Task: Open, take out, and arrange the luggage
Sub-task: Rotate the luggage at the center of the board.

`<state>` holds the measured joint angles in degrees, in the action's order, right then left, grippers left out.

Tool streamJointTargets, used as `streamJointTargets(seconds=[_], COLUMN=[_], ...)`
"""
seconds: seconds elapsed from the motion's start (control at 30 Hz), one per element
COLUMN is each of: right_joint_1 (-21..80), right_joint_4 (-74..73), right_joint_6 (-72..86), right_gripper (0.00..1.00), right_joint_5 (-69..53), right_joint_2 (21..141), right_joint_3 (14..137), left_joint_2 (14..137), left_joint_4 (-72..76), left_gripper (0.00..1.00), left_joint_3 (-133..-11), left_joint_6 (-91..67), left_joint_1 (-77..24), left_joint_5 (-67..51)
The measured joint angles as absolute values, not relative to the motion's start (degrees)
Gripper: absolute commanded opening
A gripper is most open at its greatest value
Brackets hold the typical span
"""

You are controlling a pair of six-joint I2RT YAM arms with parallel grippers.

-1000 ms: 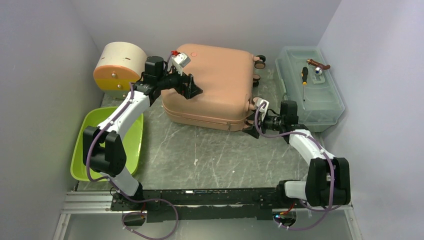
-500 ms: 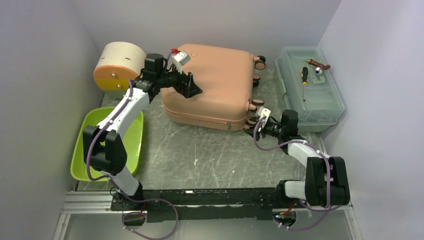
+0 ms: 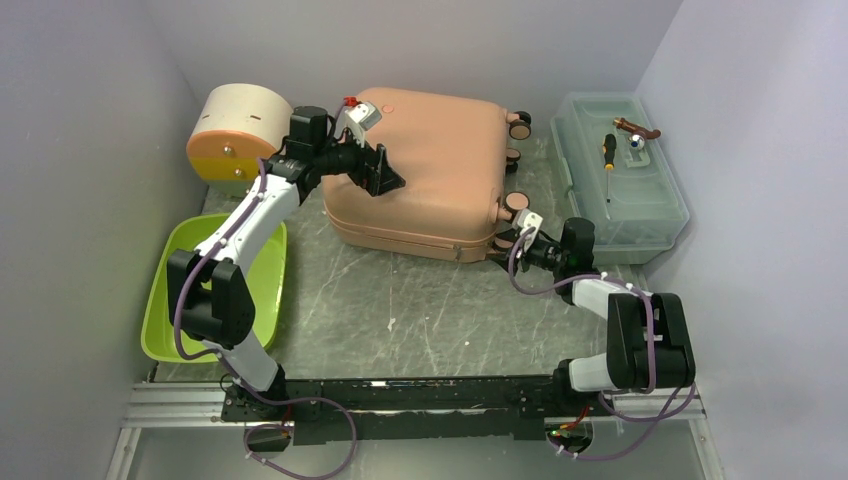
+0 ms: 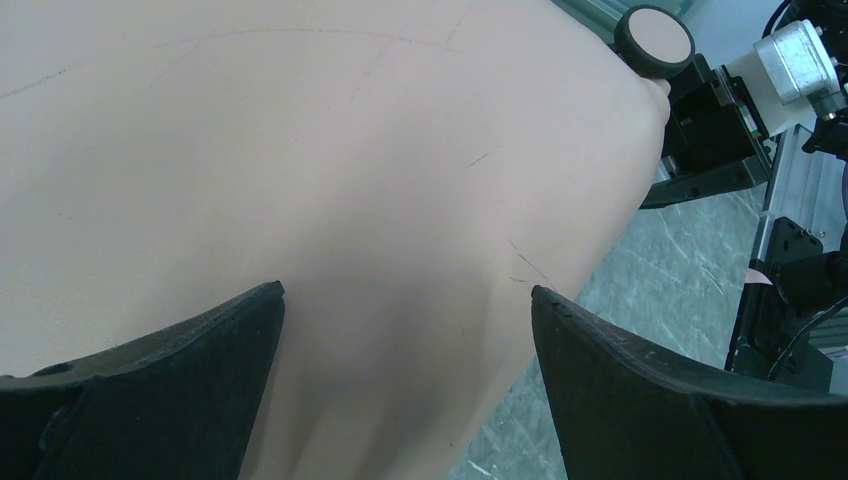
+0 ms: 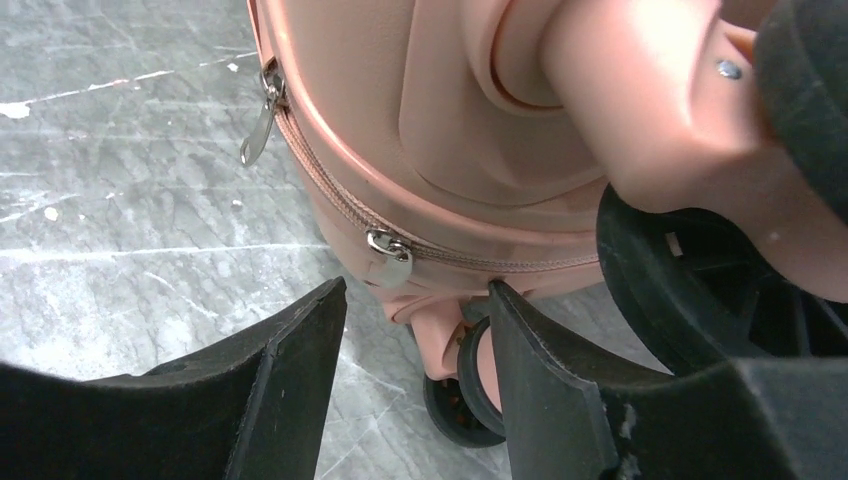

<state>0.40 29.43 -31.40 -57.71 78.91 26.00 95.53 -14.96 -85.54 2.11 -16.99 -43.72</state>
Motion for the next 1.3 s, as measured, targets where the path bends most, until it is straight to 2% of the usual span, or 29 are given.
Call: streamJointTargets(seconds=[0.5, 0.87, 1.3], right_joint_1=[1.89, 2.31, 3.86], right_joint_4=[33.82, 42.61, 44.62], right_joint_6=[-26.24, -12.14, 4.34], right_gripper=[0.51, 0.52, 0.5], right_joint_5=[-57.08, -56.86, -50.81], right_joint_2=[81.84, 85.47, 85.6], right_joint_3=[27.27, 27.49, 27.44], left_joint_2=[95.53, 96.25, 96.97], left_joint_4=[-15.07, -13.96, -12.49], left_gripper=[0.99, 0.99, 0.99], left_joint_3=[-85.54, -85.54, -85.54], left_joint_6=[2.13, 2.13, 2.11], left_joint_1=[-17.02, -17.37, -17.39], left_joint_5=[-43.72, -43.79, -44.31])
